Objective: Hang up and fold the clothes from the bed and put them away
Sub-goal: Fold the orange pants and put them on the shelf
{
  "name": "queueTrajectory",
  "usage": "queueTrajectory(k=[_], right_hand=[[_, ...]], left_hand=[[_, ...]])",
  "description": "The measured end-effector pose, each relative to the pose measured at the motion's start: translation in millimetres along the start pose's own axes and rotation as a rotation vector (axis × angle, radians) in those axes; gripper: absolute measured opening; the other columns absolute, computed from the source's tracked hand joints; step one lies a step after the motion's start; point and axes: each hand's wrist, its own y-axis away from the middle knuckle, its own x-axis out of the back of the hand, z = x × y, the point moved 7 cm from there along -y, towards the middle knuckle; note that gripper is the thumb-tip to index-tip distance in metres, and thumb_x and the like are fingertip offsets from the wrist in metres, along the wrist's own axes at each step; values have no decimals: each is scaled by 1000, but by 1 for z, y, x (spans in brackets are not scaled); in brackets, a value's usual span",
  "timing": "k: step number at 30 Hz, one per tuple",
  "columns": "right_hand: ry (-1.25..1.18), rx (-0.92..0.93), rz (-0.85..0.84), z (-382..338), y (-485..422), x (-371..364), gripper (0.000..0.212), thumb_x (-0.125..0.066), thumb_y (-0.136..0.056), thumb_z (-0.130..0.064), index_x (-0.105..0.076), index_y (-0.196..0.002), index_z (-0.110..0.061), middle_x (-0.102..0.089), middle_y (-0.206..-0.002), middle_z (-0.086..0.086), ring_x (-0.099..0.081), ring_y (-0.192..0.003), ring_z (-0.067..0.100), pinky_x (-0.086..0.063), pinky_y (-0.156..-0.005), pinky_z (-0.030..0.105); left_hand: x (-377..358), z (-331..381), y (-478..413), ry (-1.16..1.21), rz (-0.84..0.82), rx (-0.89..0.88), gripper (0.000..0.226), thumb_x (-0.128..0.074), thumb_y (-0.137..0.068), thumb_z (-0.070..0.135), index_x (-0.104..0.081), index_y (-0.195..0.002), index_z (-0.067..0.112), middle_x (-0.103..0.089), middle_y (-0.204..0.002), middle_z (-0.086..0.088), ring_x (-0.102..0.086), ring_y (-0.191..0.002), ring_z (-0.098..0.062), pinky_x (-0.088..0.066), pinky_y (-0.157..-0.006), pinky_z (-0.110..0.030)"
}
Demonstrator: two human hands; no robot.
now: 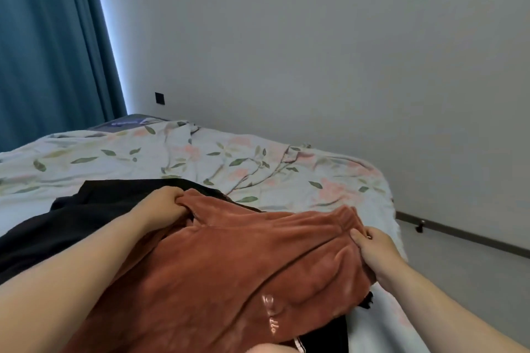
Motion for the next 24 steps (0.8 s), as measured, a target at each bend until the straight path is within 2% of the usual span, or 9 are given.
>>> queueTrajectory(k=[4, 6, 9, 12, 15, 18, 20, 22, 24], right_hand=[[-3, -50, -6, 24, -27, -11, 20, -56, -100, -24, -70, -90, -13, -73, -90, 7, -69, -81, 24, -50, -63, 30], [-10, -62, -17, 31, -37, -20, 17, -56, -100, -22, -69, -91, -16, -72, -93, 6, -68, -84, 23, -52, -69, 32], [15, -75, -45, 44, -46, -34, 15, -56, -100, -23, -68, -92, -18, -71, -95, 6, -67, -88, 24, -55, -79, 37], [125, -126, -144, 64, -45, -49, 24, -52, -100, -30, -68, -93, -13, -72, -95, 9, -67, -87, 27, -54, -80, 39], [227, -127, -147, 64, -39, -52, 32, -51, -100, -33, -66, -98, -5, -71, -101, 15, -65, -90, 32, -53, -86, 44], [367, 42, 90, 25, -24, -37, 37, -56, -97, -29, -58, -125, -4, -61, -126, 20, -56, -115, 39, -45, -99, 48], [389, 252, 213, -17, 2, -38, 34, -55, -95, -22, -58, -127, -9, -56, -131, 17, -49, -124, 37, -39, -105, 48], [394, 534, 136, -63, 51, -75, 26, -58, -91, -13, -65, -116, -12, -58, -125, 9, -49, -121, 28, -35, -105, 37], [435, 795, -100, -95, 113, -129, 19, -63, -88, -9, -69, -106, -16, -60, -114, 0, -52, -111, 17, -36, -100, 26]], left_hand=[[-14, 8, -4, -176, 24, -50, 23, -62, -80, 30, -55, -77, 52, -61, -79, 22, -59, -76, -6, -50, -69, -32], [-9, 18, 2, -281, 40, -123, 27, -67, -80, 34, -58, -95, 55, -62, -92, 19, -58, -83, -10, -49, -73, -34], [5, 30, 41, -470, 277, -242, 49, -68, -79, 47, -63, -123, 25, -62, -110, -1, -57, -101, -27, -47, -86, -43], [-6, 16, 129, -324, 469, -297, 44, -54, -85, 48, -66, -111, 14, -58, -112, 0, -54, -103, -26, -40, -93, -40], [-43, -22, 196, -246, 427, -223, 59, -41, -93, 59, -72, -101, 9, -63, -108, -2, -55, -100, -21, -32, -101, -25], [-56, -63, 227, -264, 441, -82, 74, -34, -94, 65, -74, -100, 2, -67, -106, -13, -57, -99, -27, -28, -104, -18], [-57, -85, 234, -212, 513, 37, 68, -43, -90, 59, -72, -101, -2, -66, -102, -18, -60, -97, -36, -37, -100, -34], [-50, -109, 243, -139, 593, 221, 56, -57, -79, 44, -68, -104, -4, -64, -99, -21, -60, -96, -43, -41, -93, -48], [-42, -132, 250, -17, 690, 450, 45, -76, -73, 25, -64, -105, -4, -61, -100, -25, -55, -101, -46, -40, -95, -55]])
